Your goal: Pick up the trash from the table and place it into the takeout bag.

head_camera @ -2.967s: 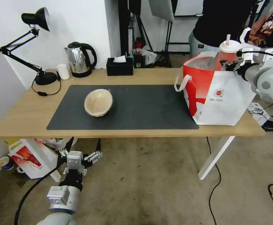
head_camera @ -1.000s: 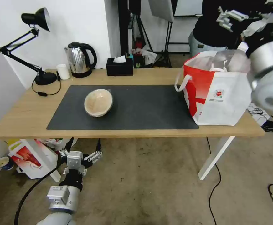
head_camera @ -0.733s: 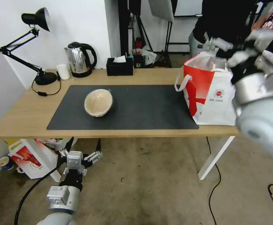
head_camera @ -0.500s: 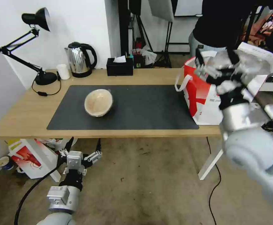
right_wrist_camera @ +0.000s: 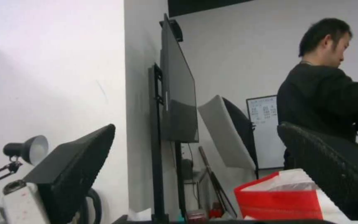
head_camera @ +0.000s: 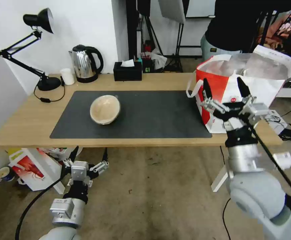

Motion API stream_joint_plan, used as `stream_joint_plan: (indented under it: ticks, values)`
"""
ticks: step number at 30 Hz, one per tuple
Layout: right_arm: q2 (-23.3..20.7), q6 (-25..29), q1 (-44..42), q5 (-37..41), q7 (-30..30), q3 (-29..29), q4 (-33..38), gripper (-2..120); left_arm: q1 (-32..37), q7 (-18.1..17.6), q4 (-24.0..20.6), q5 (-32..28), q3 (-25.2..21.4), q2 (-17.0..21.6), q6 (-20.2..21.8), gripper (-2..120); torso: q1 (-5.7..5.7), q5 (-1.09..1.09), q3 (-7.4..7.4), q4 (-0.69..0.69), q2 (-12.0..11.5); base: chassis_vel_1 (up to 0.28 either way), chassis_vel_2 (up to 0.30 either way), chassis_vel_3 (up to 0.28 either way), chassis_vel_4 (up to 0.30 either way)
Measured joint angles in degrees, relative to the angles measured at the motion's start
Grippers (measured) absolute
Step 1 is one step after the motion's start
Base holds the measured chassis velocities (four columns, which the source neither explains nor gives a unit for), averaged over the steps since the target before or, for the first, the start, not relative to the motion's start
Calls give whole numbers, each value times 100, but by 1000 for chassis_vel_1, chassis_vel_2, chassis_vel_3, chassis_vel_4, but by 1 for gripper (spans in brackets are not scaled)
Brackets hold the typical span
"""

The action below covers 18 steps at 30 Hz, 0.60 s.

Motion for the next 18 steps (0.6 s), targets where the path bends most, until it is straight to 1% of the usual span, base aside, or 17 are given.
stream_joint_plan:
  ticks: [1,2,5,6,9,10,13,18]
  values:
    - [95,70,-86,-165,-14,-23,-8,100,0,0,0,0,0,0,0,100,0,-1,0,0,0,0,0,0,0]
    - [95,70,-86,-165,-14,-23,-8,100,0,0,0,0,0,0,0,100,0,-1,0,0,0,0,0,0,0]
    - [393,471,-336,-883,-49,-86,-193,100,0,0,0,0,0,0,0,100,0,0,0,1,0,0,0,0,0]
    - [393,471,-336,-883,-49,-86,-193,100,0,0,0,0,0,0,0,100,0,0,0,1,0,0,0,0,0]
    - [610,644,-463,-1376,22,-175,-293,100,0,0,0,0,0,0,0,100,0,0,0,1,0,0,0,0,0]
    - [610,644,-463,-1376,22,-175,-293,100,0,0,0,0,0,0,0,100,0,0,0,1,0,0,0,0,0]
    - [766,760,-584,-1858,147,-227,-357,100,0,0,0,0,0,0,0,100,0,0,0,1,0,0,0,0,0]
    - [881,743,-718,-2033,336,-276,-406,100,0,0,0,0,0,0,0,100,0,0,0,1,0,0,0,0,0]
